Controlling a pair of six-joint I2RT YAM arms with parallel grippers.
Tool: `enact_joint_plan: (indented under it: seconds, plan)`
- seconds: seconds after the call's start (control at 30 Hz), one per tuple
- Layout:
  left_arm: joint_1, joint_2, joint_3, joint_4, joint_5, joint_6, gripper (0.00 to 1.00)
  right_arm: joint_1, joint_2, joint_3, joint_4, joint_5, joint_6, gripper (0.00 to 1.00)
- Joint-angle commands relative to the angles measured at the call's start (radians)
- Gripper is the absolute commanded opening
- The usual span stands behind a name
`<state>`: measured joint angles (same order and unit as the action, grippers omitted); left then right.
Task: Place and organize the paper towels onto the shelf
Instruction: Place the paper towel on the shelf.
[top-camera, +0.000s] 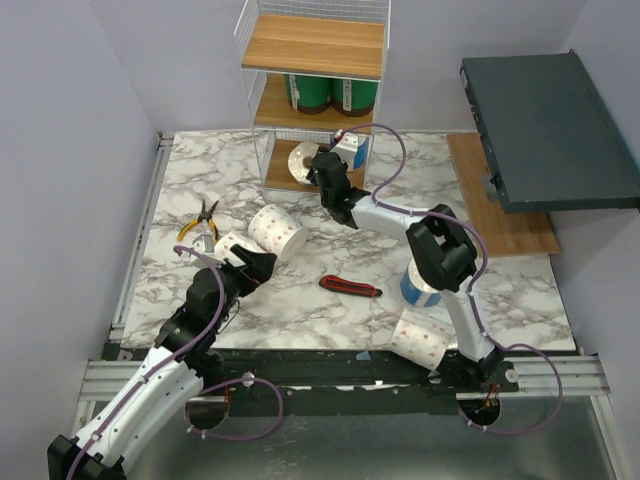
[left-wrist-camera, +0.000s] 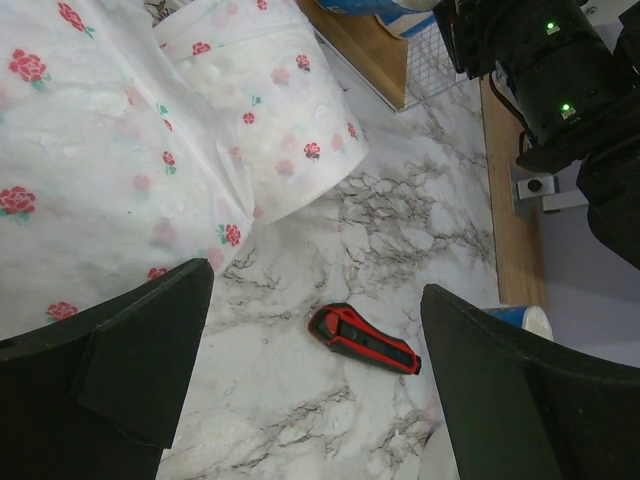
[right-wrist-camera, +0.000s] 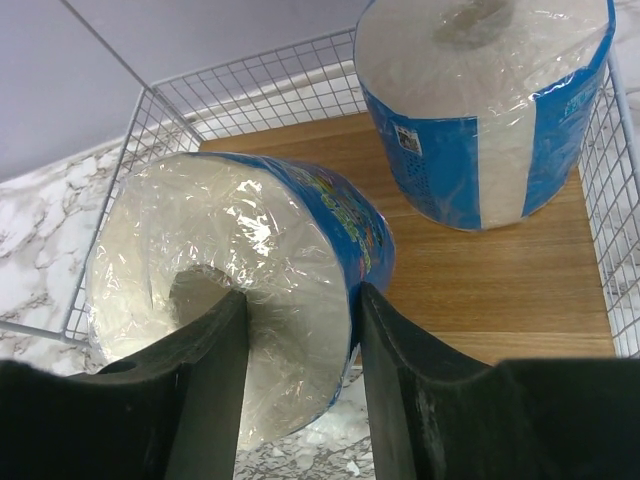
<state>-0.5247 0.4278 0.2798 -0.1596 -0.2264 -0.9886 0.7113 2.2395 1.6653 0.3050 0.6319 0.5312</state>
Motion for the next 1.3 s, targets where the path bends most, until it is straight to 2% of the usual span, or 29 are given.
enact_joint_plan:
  seconds: [0.0, 0.4, 0.6, 0.8, 1.07, 1.27]
  plan:
    - [0.005, 0.004, -0.020, -0.020, 0.018, -0.004, 0.95, -0.009, 0.023, 0.052, 0.035, 0.006, 0.029, 0.45]
    - [0.005, 0.019, -0.026, -0.005, 0.022, -0.006, 0.95, -0.022, 0.048, 0.077, -0.020, -0.020, 0.041, 0.49]
    - [0.005, 0.029, -0.028, 0.002, 0.025, -0.005, 0.95, -0.028, 0.045, 0.076, -0.042, -0.027, 0.047, 0.59]
    - [0.005, 0.027, -0.027, 0.002, 0.030, -0.008, 0.95, -0.029, 0.024, 0.063, -0.041, -0.051, 0.042, 0.65]
    - [0.005, 0.016, 0.002, -0.006, 0.024, 0.010, 0.94, -0.010, -0.122, -0.016, 0.002, -0.191, 0.014, 0.77]
    - [0.005, 0.051, 0.067, 0.004, 0.012, 0.035, 0.95, 0.004, -0.286, -0.170, -0.010, -0.264, 0.053, 0.78]
